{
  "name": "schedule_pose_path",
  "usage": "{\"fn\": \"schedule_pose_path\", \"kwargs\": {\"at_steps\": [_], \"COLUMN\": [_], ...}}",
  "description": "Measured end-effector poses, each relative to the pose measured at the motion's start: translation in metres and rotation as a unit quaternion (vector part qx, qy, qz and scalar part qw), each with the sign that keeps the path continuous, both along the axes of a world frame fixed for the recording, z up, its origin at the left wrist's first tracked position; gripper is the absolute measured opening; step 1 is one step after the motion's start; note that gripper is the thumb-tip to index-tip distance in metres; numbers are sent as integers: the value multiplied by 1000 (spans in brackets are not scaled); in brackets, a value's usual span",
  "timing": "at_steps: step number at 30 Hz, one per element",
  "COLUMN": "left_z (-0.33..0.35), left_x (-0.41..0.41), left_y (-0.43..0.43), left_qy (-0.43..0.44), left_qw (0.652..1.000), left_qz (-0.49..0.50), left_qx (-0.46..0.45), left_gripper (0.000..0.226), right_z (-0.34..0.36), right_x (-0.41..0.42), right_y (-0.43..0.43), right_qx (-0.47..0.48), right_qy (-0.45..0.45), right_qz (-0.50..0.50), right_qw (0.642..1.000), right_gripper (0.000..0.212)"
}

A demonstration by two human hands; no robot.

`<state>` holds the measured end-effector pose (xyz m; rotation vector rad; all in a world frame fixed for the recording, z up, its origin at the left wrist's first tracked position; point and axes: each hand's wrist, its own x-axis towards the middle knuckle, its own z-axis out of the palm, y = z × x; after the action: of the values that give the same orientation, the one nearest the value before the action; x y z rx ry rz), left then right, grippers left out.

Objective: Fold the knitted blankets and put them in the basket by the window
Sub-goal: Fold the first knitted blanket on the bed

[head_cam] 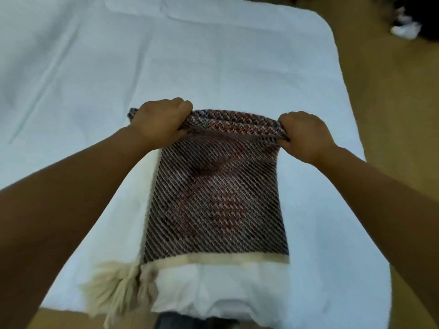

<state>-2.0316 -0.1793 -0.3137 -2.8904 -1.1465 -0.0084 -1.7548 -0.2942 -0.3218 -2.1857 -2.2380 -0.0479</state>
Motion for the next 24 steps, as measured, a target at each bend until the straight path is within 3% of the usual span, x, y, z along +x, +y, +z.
{"fn": "schedule_pose_path", "kwargs": {"at_steps": [4,6,9,12,15,18,21,24], "left_z": [-4,-19,-50,-90,-115,-132,-126,-115], "left_x": [-31,-45,-61,-71,-72,-67,-58,-44], "left_y": [-83,-119,-168,-203,-238,-267,-266,-242], "left_qy": [-20,-34,-1,21,110,210,160,72], "left_qw": [999,999,997,997,992,948,940,956], "left_qz": [31,-5,-70,-63,37,155,207,215], "left_qx": [-11,7,40,32,-46,-181,-217,-186], "left_gripper": [29,30,43,52,52,60,56,45], "right_z": [-1,-14,-45,-85,-118,-129,-117,-106], "right_x": [-21,-30,-45,-56,-74,-85,-86,-84], "right_y": [-70,-101,-147,-182,-216,-236,-226,-204], "right_qx": [-13,-18,-33,-66,-202,-342,-346,-236], "right_qy": [-6,-27,-29,-25,2,-6,14,86], "right_qz": [51,86,111,96,35,-6,-16,-47], "right_qw": [999,996,993,993,979,940,938,967], "right_gripper": [20,27,39,46,70,91,78,42]}}
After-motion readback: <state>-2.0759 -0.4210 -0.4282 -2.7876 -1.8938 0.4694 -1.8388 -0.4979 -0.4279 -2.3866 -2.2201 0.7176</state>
